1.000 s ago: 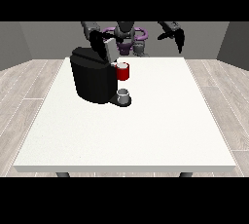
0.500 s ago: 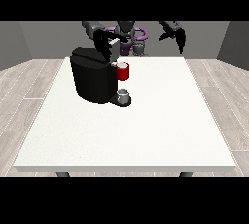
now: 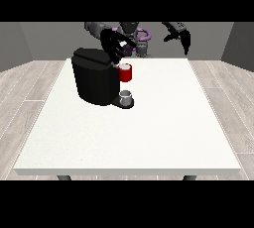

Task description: Insert the coffee pod into the coffee machine and close the lid

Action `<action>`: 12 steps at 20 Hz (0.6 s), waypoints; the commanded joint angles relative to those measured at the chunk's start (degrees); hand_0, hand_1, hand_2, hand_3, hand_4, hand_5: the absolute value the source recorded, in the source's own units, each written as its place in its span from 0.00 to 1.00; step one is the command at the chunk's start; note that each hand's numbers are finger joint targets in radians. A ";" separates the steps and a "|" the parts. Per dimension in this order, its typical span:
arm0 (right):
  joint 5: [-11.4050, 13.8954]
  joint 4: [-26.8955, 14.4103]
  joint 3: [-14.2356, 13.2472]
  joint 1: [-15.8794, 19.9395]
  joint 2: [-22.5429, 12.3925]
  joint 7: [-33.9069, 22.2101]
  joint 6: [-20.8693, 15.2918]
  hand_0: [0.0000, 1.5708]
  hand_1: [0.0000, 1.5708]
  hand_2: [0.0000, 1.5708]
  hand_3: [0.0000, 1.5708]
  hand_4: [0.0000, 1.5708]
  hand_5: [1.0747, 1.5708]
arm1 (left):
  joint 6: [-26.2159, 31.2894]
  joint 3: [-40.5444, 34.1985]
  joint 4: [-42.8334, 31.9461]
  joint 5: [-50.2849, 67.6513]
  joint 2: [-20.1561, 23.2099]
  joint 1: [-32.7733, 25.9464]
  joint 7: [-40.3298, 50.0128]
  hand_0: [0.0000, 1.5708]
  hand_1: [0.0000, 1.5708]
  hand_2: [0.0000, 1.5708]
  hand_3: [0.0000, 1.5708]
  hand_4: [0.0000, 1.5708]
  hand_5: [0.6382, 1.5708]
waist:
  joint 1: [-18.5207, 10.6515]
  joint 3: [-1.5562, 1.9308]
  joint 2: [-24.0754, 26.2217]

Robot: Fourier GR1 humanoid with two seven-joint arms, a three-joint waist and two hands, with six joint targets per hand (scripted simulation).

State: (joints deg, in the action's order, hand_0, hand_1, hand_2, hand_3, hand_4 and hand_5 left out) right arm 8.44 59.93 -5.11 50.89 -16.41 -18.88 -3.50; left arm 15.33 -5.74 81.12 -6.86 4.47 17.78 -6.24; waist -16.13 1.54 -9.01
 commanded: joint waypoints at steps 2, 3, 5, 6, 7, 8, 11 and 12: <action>-0.55 4.34 2.66 6.04 3.32 4.71 1.53 0.00 0.00 0.00 0.00 0.06 1.00 | 1.53 -1.08 -0.57 0.86 2.01 2.70 -0.41 0.00 0.00 0.00 0.00 0.27 1.00 | -5.60 -1.53 -1.59; -0.28 4.50 3.08 5.35 3.72 3.52 1.48 0.00 0.00 0.00 0.00 0.08 1.00 | 1.66 0.97 0.03 1.10 -0.51 1.70 0.05 0.00 0.00 0.00 0.00 0.27 1.00 | -6.83 -1.52 -0.87; 0.84 6.86 3.61 5.99 2.82 2.62 1.16 0.00 0.00 0.00 0.00 0.09 1.00 | 1.28 0.89 -0.83 0.84 -0.63 2.99 -1.12 0.00 0.00 0.00 0.00 0.28 1.00 | -7.23 -1.55 -2.82; 0.85 8.03 3.52 7.13 1.97 0.66 1.62 0.00 0.00 0.00 0.00 0.06 1.00 | 1.49 0.95 -1.57 0.67 -0.44 3.17 -1.46 0.00 0.00 0.00 0.00 0.25 1.00 | -7.64 -1.59 -3.04; 1.42 8.05 2.90 7.20 1.02 -0.65 0.79 0.00 0.00 0.00 0.00 0.00 1.00 | 3.25 0.94 -0.86 1.54 0.59 3.51 -0.36 0.00 0.00 0.00 0.00 0.23 1.00 | -10.07 -1.55 -2.85; 1.70 9.91 3.93 6.72 0.98 0.20 1.75 0.00 0.00 0.00 0.00 0.03 1.00 | 1.69 1.07 -1.58 0.79 -0.39 5.10 -0.86 0.00 0.00 0.00 0.00 0.23 1.00 | -8.18 -1.53 -4.52; 1.66 10.54 1.39 9.42 -1.96 -4.77 1.17 0.00 0.00 0.00 0.00 0.00 1.00 | 3.21 2.18 -0.98 1.08 -0.31 5.86 -0.38 0.00 0.00 0.00 0.00 0.27 1.00 | -12.71 -1.54 -5.11; 1.49 12.21 1.98 9.09 -1.88 -5.25 2.09 0.00 0.00 0.00 0.00 0.00 1.00 | 2.60 1.50 -1.55 1.32 -0.44 6.95 -0.29 0.00 0.00 0.00 0.00 0.24 1.00 | -11.86 -1.54 -4.97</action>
State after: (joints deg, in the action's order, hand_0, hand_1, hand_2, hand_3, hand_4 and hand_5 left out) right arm 10.99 67.90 -7.26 52.62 -22.52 -32.38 -3.04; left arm 17.57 -4.39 80.18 -5.93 4.28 22.79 -6.62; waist -22.49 2.50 -13.16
